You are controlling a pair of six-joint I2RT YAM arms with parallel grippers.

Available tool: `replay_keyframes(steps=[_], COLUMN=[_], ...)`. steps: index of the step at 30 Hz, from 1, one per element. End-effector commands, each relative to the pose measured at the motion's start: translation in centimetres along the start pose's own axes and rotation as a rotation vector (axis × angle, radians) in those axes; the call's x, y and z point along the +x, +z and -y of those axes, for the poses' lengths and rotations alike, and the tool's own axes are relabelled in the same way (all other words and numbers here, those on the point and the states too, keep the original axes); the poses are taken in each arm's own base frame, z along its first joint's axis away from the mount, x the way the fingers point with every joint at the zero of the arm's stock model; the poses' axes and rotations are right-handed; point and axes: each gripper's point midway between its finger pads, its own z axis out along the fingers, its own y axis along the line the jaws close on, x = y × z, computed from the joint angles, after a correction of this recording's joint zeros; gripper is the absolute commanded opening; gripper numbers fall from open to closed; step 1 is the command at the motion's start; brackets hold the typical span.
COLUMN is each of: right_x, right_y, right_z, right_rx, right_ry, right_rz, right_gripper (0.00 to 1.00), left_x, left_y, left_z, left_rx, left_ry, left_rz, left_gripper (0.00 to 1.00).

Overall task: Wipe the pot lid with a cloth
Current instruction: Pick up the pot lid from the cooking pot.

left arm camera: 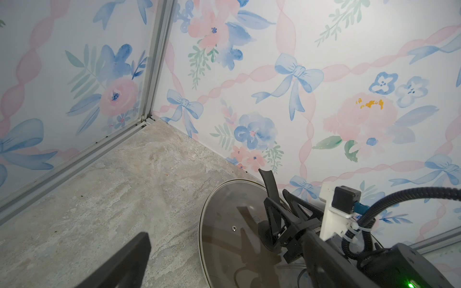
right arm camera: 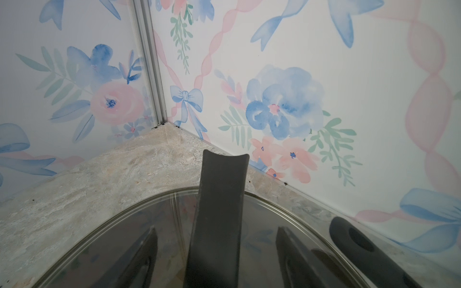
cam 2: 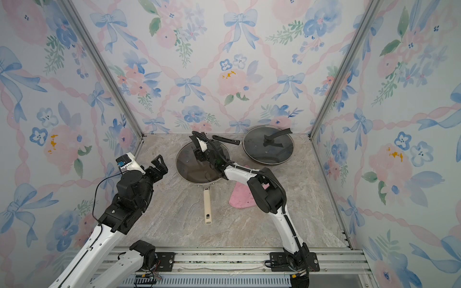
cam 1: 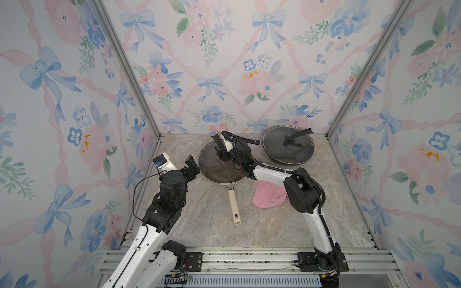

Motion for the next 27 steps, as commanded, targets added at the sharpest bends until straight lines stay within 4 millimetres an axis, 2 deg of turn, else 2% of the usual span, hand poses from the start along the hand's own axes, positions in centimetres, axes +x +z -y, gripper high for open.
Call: replay_keyframes(steps=[1,6,11,13,16,21,24,27], right_x=[2.7,1.7,1.3,1.6,2.3,3.5,3.6,3.3], right_y=[-0.2,-2.0,-2.7,-2.4,-1.3,0.5,0.5,0.1], right_z=[-0.9,-1.3,-2.0,-2.3,-2.4,-1.9,-1.8,-1.8], right_rx=[0.021,0.026,0.008,0.004,0.021,0.066,0.071,0.083], right_ry=[-0.018,-0.008,-0.007,0.001,0.001,0.000,0.002,-0.003], right_rz=[-0.031,-0.004,-0.006,-0.014,-0.006,-0.005,-0.011,-0.010], right_gripper=[0.76,0.81,0.88,0.87,0.80,0.56,0.44,0.39], left_x=[0.2,0.2,0.3,0.4,0.8,0.8,0.5,0.4], left_y=[0.3,0.4,0.5,0.6,0.8,0.8,0.5,0.2], left_z=[-0.5,-0.4,-0.4,-0.5,-0.4,-0.4,-0.6,-0.9], left_rx=[-0.024,-0.028,-0.026,-0.026,-0.020,-0.012,-0.018,-0.022], left_ry=[0.021,0.030,0.038,0.039,0.045,0.044,0.042,0.040], left_rz=[-0.005,-0.008,-0.014,-0.019,-0.035,-0.040,-0.032,-0.022], left_gripper=[0.98,0.98,0.98,0.98,0.98,0.98,0.98,0.98])
